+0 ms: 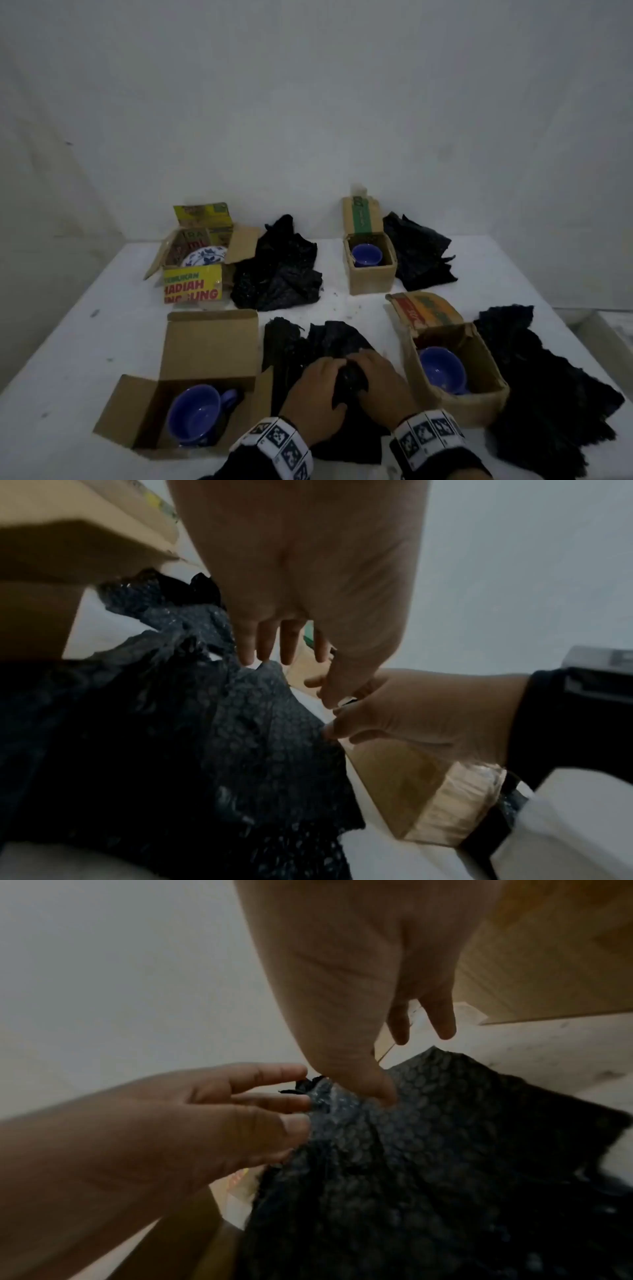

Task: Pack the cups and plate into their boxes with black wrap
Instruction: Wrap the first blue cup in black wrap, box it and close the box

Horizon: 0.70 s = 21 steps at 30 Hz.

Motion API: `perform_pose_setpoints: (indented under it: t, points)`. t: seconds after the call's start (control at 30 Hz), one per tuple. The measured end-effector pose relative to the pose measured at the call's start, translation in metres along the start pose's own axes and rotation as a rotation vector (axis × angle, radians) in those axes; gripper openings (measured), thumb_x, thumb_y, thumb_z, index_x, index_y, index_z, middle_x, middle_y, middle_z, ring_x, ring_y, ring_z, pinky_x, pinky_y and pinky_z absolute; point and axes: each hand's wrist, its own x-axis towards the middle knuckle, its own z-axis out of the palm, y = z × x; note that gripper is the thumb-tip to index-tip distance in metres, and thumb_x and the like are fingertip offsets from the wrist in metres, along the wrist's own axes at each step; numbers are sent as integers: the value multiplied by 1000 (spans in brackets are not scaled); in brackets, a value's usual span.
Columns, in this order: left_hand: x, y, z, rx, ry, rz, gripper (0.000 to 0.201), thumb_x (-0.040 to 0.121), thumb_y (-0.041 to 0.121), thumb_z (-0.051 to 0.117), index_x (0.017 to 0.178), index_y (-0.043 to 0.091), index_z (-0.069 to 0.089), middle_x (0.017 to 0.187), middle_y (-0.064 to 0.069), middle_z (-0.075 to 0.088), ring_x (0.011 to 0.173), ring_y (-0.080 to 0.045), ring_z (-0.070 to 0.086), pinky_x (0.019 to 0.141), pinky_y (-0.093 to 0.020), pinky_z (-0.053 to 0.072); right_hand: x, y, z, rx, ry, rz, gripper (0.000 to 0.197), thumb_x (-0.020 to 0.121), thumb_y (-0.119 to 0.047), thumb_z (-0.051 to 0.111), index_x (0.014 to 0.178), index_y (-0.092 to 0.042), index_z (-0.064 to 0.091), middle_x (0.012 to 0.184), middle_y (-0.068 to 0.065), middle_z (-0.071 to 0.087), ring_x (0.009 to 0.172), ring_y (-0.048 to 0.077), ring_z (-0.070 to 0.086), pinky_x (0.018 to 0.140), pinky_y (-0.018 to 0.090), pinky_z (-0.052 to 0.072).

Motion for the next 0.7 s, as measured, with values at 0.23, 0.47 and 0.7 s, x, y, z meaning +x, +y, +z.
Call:
perform_pose_setpoints:
  t: [0.23,0.47,0.7]
  points:
    - [23,-14,27,-7,-44,-179,69,84,28,60,143,24,25,154,-3,12,142,-22,14,114,-33,24,13,19,19,-300,-223,98,65,89,-26,48,146,-36,19,155,3,12,134,33,24,104,44,35]
    - [33,-18,22,-187,19,-255,74,74,25,72,137,26,33,145,-3,27,131,-22,34,107,-30,35,20,20,18,-248,-55,73,34,93,-18,46,121,-29,62,131,4,46,117,26,41,96,36,42]
    - [40,-12,17,-167,-47,-245,102,63,39,78,144,27,18,148,-3,27,135,-22,30,109,-40,33,26,7,8,-55,187,57,27,90,-14,49,103,-23,71,108,3,62,94,19,60,83,28,48]
